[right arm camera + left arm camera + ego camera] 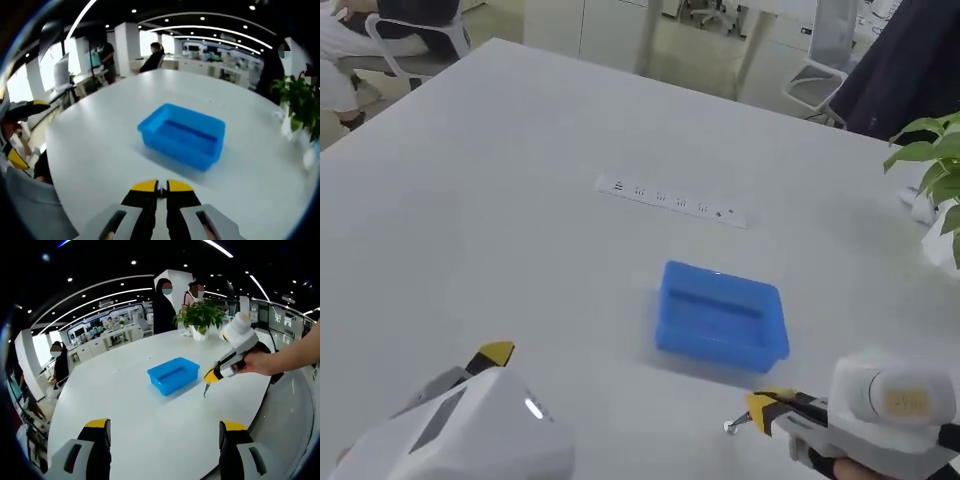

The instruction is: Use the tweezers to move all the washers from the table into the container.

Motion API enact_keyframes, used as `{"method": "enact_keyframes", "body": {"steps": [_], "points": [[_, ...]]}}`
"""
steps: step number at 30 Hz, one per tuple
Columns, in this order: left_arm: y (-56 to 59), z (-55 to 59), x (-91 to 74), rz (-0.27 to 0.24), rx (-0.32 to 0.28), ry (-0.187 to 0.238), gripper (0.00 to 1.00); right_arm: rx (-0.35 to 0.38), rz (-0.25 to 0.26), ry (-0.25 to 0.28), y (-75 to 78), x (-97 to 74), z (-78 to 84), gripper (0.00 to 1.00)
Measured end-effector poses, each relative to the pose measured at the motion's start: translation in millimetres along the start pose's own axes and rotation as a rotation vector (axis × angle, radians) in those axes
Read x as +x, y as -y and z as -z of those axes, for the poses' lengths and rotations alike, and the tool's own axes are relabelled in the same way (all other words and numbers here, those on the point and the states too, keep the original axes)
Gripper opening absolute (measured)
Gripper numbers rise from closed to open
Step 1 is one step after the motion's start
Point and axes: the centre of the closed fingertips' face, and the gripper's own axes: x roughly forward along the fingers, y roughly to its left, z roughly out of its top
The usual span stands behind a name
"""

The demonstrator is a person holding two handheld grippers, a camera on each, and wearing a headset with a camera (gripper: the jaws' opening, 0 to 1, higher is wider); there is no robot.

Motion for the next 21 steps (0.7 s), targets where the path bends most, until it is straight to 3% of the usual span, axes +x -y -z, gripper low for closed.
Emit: {"method": "enact_keyframes", "body": {"steps": [12,21], "points": [[1.3,-0.9,0.7,0.005,0.002,0.007,0.92,0.026,0.0,-0.005,0.5,-2.2,5.6,0.03],[-0.9,0.1,0.3,-0.005,-0.005,0.008,0.92,-0.025,0.017,-0.014,1.0,5.9,-3.4,0.02]]}}
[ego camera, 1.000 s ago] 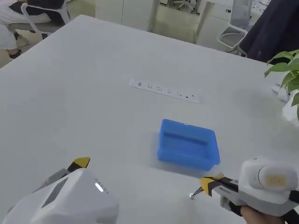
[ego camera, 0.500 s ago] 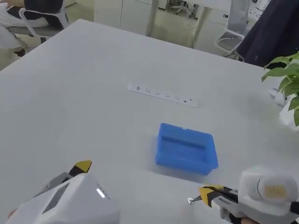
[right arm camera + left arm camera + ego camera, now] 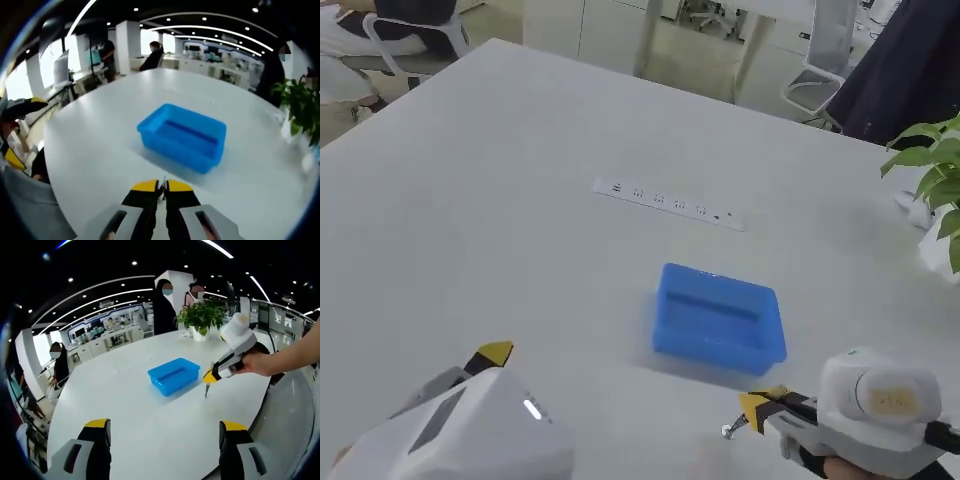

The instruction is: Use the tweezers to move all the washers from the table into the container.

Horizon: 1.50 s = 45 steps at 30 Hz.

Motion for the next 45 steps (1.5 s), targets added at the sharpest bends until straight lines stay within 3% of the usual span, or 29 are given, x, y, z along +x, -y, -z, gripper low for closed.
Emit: {"method": "enact_keyframes", "body": {"steps": [6,17,24,31,33,45], "points": [[-1.8,-0.9,-1.0,-0.002,0.002,0.002,0.92,-0.021,0.001,0.008,-1.6,-7.1,-8.1,0.02],[-0.3,-2.5,-0.9,0.003,0.008,0.005,0.92,-0.024,0.008,0.101,8.8,-31.1,-50.8,0.02],[-1.5,-1.7,-1.3,-0.002,0.005,0.004,0.91,-0.053,0.041,0.18,23.6,-41.1,-89.0,0.02],[-0.4,-0.7,-1.8,-0.001,0.007,0.001,0.9,-0.061,0.064,0.19,36.4,-22.7,-102.2,0.02],[-0.8,-0.8,-2.1,-0.002,0.005,0.002,0.9,-0.065,0.082,0.173,41.5,-14.4,-99.7,0.02],[-6.4,-0.7,-12.2,-0.029,-0.001,-0.011,0.85,-0.021,0.062,0.091,51.5,25.1,-78.1,0.02]]}}
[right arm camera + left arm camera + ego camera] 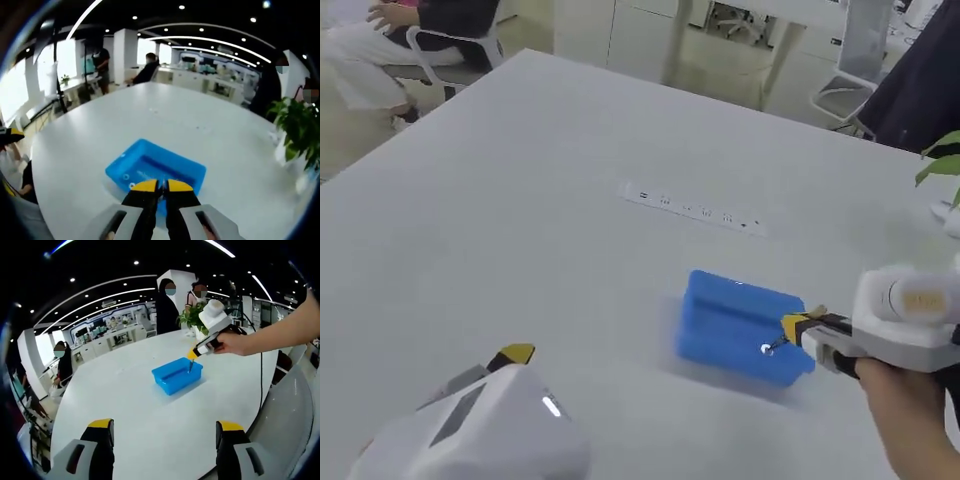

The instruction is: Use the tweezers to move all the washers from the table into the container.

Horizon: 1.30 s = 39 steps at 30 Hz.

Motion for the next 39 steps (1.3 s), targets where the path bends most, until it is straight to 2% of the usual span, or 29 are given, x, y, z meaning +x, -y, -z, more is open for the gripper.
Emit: {"method": "enact_keyframes", "body": {"steps": [4,6,10,13,18,19,20,24,26,29,30,32,34,35,39], "points": [[-1.6,-3.4,-6.1,-0.013,-0.003,0.005,0.84,0.006,-0.008,-0.024,-1.7,7.0,6.0,0.02],[-2.0,-3.9,-7.7,-0.018,-0.004,0.007,0.82,-0.005,-0.014,-0.041,0.3,14.5,13.7,0.02],[-4.0,-4.6,-10.4,-0.034,-0.025,0.006,0.75,-0.036,-0.022,-0.072,-0.7,23.2,19.0,0.02],[-8.1,-15.5,-18.4,-0.07,-0.02,0.055,0.7,-0.04,-0.023,-0.077,3.8,22.5,22.7,0.02],[-8.9,-23.0,-25.2,-0.078,-0.034,0.069,0.69,-0.026,-0.028,-0.089,6.8,22.6,28.3,0.02],[-9.1,-24.0,-26.4,-0.082,-0.037,0.069,0.69,-0.024,-0.027,-0.079,6.9,21.8,26.9,0.02],[-8.8,-24.8,-27.4,-0.082,-0.039,0.069,0.68,-0.021,-0.028,-0.084,6.9,26.2,27.4,0.02],[-3.3,-33.5,-31.1,-0.064,-0.05,0.085,0.62,-0.02,-0.039,-0.081,6.9,24.9,26.9,0.03],[-0.4,-40.8,-32.3,-0.055,-0.037,0.097,0.59,0.002,-0.049,-0.05,5.1,21.0,20.2,0.03],[3.8,-51.1,-32.9,-0.027,-0.037,0.114,0.53,0.006,-0.035,-0.011,5.1,12.9,8.0,0.03],[4.4,-54.1,-33.1,-0.022,-0.039,0.123,0.51,-0.005,-0.024,0.015,8.5,7.0,2.3,0.03],[5.8,-61.6,-33.4,-0.01,-0.046,0.141,0.49,-0.009,-0.022,0.06,5.7,-5.7,-10.9,0.03],[9.2,-69.2,-30.7,0.024,-0.057,0.149,0.48,-0.012,-0.019,0.106,1.7,-19.4,-22.5,0.03],[9.9,-72.1,-29.5,0.035,-0.064,0.158,0.47,-0.007,-0.024,0.138,-3.7,-30.9,-29.2,0.03],[11.0,-89.6,-27.3,0.086,-0.088,0.208,0.37,-0.017,-0.065,0.186,-24.9,-61.8,-37.1,0.03]]}}
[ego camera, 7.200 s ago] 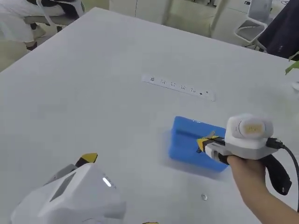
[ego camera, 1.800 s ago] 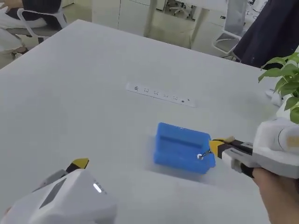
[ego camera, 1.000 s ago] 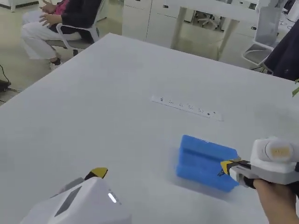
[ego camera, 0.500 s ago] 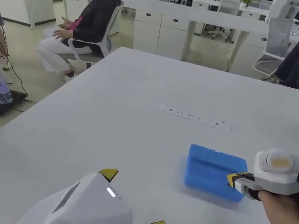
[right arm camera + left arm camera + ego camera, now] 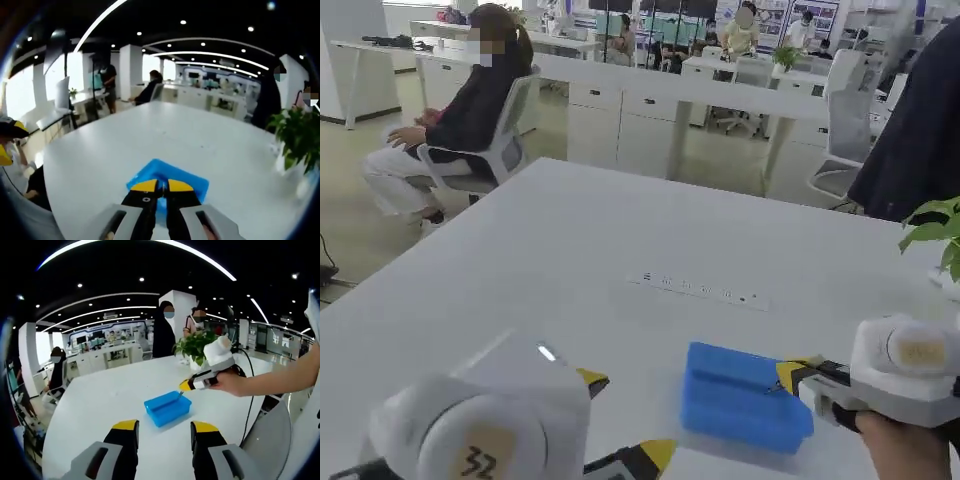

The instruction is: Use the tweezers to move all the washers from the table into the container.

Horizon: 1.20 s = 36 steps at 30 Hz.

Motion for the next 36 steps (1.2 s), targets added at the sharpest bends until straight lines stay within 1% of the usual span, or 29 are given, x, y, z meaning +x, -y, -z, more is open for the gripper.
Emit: {"method": "enact_keyframes", "body": {"steps": [1,2,4,6,7,8,9,10,11,13,14,15,16,17,18,20,21,22,23,25,26,28,29,30,31,32,33,34,36], "points": [[-0.6,-2.4,0.9,0.005,0.004,0.003,0.35,-0.007,-0.004,0.005,-4.1,-5.1,-1.3,0.02],[0.2,-6.1,3.0,0.024,0.016,0.007,0.32,-0.03,-0.004,0.015,-8.4,-11.6,-2.5,0.02],[4.3,-7.9,6.4,0.072,0.047,-0.006,0.23,-0.041,-0.017,0.012,-16.4,-19.7,-2.0,0.02],[7.5,-9.8,9.2,0.108,0.076,-0.006,0.13,-0.049,-0.059,0.017,-30.7,-29.5,-3.2,0.02],[10.0,-11.5,11.2,0.129,0.076,-0.004,0.1,-0.071,-0.091,0.009,-40.4,-34.9,-2.4,0.02],[15.0,-11.9,12.5,0.165,0.076,-0.005,0.08,-0.085,-0.1,0.003,-46.3,-38.8,-1.9,0.02],[21.8,-10.1,13.6,0.216,0.071,-0.022,0.05,-0.099,-0.114,0.002,-53.8,-44.1,-1.4,0.02],[24.3,-11.0,14.9,0.235,0.075,-0.019,0.03,-0.101,-0.122,0.003,-58.8,-47.7,-1.4,0.02],[29.1,-12.0,16.1,0.27,0.094,-0.013,0.0,-0.106,-0.133,0.004,-65.2,-52.7,-1.0,0.02],[34.7,-11.2,17.6,0.31,0.119,-0.021,0.0,-0.114,-0.152,-0.001,-73.4,-58.3,0.4,0.02],[36.6,-11.4,18.5,0.321,0.128,-0.022,0.0,-0.114,-0.162,-0.005,-77.3,-60.5,1.1,0.02],[42.1,-11.1,19.1,0.352,0.153,-0.031,0.0,-0.117,-0.181,-0.014,-84.7,-64.1,2.5,0.02],[44.7,-12.2,19.6,0.364,0.166,-0.029,0.0,-0.117,-0.189,-0.017,-89.0,-66.3,3.0,0.02],[49.7,-14.3,20.5,0.389,0.191,-0.02,0.0,-0.118,-0.2,-0.019,-96.2,-69.6,3.8,0.02],[52.7,-16.1,21.0,0.403,0.199,-0.013,0.0,-0.121,-0.21,-0.021,-101.2,-71.4,4.4,0.02],[61.8,-19.2,21.1,0.452,0.213,-0.004,0.0,-0.135,-0.237,-0.039,-113.5,-74.3,8.8,0.02],[63.7,-20.2,21.2,0.46,0.221,-0.004,0.0,-0.157,-0.251,-0.052,-118.5,-75.3,11.5,0.02],[67.0,-21.4,22.0,0.476,0.236,0.0,0.0,-0.196,-0.27,-0.077,-124.3,-76.4,16.2,0.02],[69.8,-21.0,22.5,0.492,0.244,-0.002,0.0,-0.224,-0.276,-0.092,-128.0,-76.8,19.2,0.02],[76.9,-17.9,23.7,0.535,0.254,-0.013,0.01,-0.284,-0.279,-0.111,-134.5,-77.4,23.6,0.02],[82.2,-16.6,23.4,0.568,0.268,-0.012,0.01,-0.312,-0.294,-0.12,-138.8,-77.7,26.8,0.02],[88.9,-13.7,23.3,0.604,0.302,-0.018,0.03,-0.33,-0.306,-0.131,-143.6,-77.3,30.2,0.02],[89.8,-12.9,23.6,0.607,0.308,-0.022,0.04,-0.343,-0.321,-0.141,-147.3,-76.9,33.3,0.02],[93.1,-10.7,25.8,0.617,0.33,-0.028,0.05,-0.349,-0.335,-0.149,-149.6,-76.7,35.8,0.02],[94.4,-8.3,27.6,0.621,0.34,-0.04,0.05,-0.36,-0.349,-0.168,-152.5,-76.3,40.7,0.02],[96.4,-4.4,27.9,0.636,0.36,-0.055,0.05,-0.37,-0.349,-0.174,-152.9,-75.3,43.5,0.02],[100.5,-0.6,28.2,0.664,0.383,-0.063,0.05,-0.378,-0.352,-0.178,-154.6,-74.2,46.8,0.02],[102.6,1.6,28.3,0.678,0.394,-0.066,0.06,-0.381,-0.358,-0.183,-155.9,-74.1,49.3,0.02],[106.1,8.3,27.8,0.709,0.42,-0.09,0.07,-0.387,-0.382,-0.204,-158.9,-74.0,56.7,0.02]]}}
